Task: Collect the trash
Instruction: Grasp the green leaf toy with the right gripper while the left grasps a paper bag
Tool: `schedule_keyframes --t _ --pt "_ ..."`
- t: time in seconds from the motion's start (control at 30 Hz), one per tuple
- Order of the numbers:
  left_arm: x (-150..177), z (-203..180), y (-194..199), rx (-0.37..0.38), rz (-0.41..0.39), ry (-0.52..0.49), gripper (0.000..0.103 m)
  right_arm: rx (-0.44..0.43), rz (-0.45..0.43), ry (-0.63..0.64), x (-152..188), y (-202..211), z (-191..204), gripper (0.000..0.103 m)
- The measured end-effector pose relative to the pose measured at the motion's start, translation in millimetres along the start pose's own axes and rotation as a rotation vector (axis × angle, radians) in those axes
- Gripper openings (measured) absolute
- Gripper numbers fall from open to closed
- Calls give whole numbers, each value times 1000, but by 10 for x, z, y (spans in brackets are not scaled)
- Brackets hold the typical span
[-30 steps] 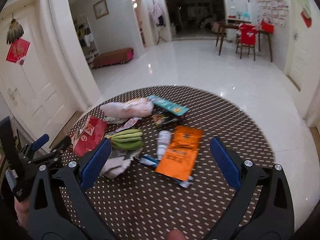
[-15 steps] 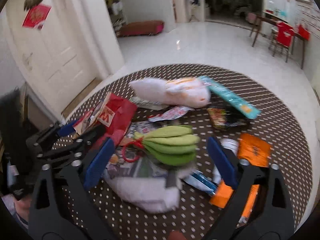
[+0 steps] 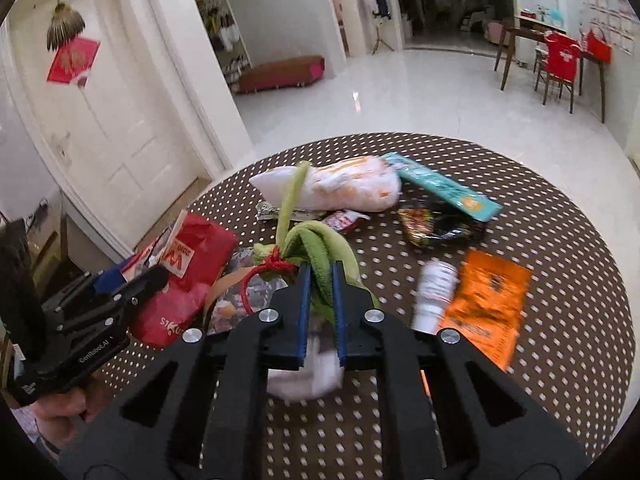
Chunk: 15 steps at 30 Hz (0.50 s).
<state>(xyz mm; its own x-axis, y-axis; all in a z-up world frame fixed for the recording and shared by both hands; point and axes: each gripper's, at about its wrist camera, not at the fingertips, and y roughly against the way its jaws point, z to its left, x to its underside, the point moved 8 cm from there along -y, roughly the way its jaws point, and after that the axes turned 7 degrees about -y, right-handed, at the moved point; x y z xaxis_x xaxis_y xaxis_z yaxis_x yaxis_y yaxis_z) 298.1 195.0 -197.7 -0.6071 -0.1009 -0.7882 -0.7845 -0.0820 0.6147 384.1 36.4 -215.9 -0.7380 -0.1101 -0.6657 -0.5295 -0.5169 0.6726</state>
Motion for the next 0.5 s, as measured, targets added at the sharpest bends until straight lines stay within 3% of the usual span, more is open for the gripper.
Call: schedule_keyframes --t 0.2,0.4,0.47,0.5 --pt "107 -160 195 2 -27 -17 50 -15 -72 -53 152 468 -205 10" --pt "100 -261 372 -2 -60 -21 50 -27 -98 -78 121 639 -345 12" --pt "117 -285 414 -10 -64 -18 50 -14 -86 -70 99 580 -331 49" --pt "132 -285 438 -14 -65 -14 50 -12 -87 -60 81 530 -287 79"
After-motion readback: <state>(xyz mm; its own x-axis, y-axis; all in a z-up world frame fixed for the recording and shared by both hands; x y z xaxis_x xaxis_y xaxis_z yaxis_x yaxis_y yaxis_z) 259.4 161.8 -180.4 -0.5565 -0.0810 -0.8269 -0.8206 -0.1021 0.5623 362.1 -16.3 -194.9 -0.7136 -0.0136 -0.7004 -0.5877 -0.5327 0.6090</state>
